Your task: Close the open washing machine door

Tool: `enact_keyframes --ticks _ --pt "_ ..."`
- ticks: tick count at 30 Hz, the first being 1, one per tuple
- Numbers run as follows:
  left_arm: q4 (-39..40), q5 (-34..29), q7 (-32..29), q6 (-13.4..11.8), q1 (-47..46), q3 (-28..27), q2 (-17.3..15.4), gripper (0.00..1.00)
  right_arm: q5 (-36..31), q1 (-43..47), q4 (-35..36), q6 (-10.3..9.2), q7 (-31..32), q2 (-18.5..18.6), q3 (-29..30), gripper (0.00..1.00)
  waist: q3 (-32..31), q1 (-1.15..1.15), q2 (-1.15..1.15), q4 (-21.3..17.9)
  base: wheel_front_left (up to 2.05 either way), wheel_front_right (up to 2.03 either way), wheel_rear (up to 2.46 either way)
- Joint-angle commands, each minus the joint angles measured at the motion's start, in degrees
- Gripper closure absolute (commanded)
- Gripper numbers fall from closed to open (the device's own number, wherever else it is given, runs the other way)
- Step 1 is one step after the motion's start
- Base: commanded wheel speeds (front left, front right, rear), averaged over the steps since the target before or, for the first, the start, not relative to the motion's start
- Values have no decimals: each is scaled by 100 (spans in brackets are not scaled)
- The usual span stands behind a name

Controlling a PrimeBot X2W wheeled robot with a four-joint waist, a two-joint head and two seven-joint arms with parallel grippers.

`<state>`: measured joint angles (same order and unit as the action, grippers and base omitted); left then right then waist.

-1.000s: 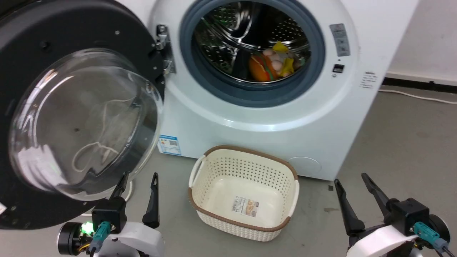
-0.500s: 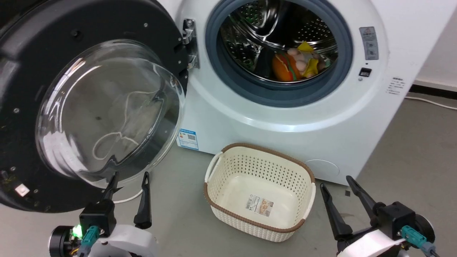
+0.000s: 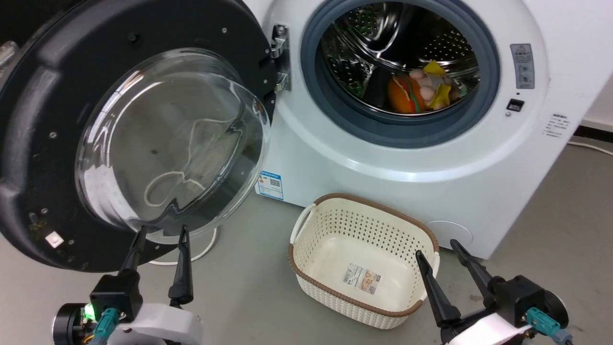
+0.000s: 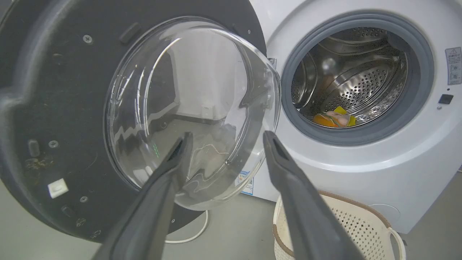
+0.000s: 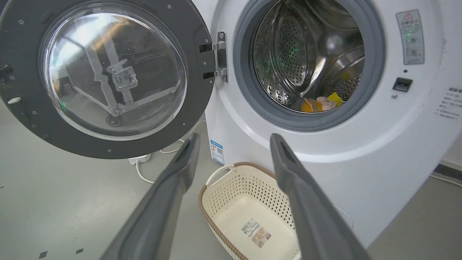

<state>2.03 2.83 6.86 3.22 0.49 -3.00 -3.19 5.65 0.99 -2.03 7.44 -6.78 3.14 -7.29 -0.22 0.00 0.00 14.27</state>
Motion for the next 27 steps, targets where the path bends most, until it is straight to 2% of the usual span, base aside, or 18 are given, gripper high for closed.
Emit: enact_keyframes --ticks 1,13,14,15,21,27 --pt "24 47 58 57 102 -47 -8 0 53 63 -31 2 -69 -13 -40 0 -7 0 0 44 0 0 0" --pt "147 207 189 121 116 -149 -51 0 177 144 -61 3 -200 -15 -163 0 -7 0 0 304 0 0 0" --pt "143 234 201 127 116 -154 -68 32 186 154 -63 3 -212 -15 -165 0 1 0 0 328 0 0 0" --pt "134 270 213 133 113 -159 -84 100 193 164 -65 3 -224 -16 -167 0 11 0 0 351 0 0 0" --pt "77 596 285 168 -30 -257 -218 100 229 215 -48 3 -295 -17 -137 0 117 0 0 494 0 0 0" --pt "218 1200 357 203 -353 -594 -654 100 204 170 -54 3 -366 -18 -213 0 336 0 0 463 0 0 0"
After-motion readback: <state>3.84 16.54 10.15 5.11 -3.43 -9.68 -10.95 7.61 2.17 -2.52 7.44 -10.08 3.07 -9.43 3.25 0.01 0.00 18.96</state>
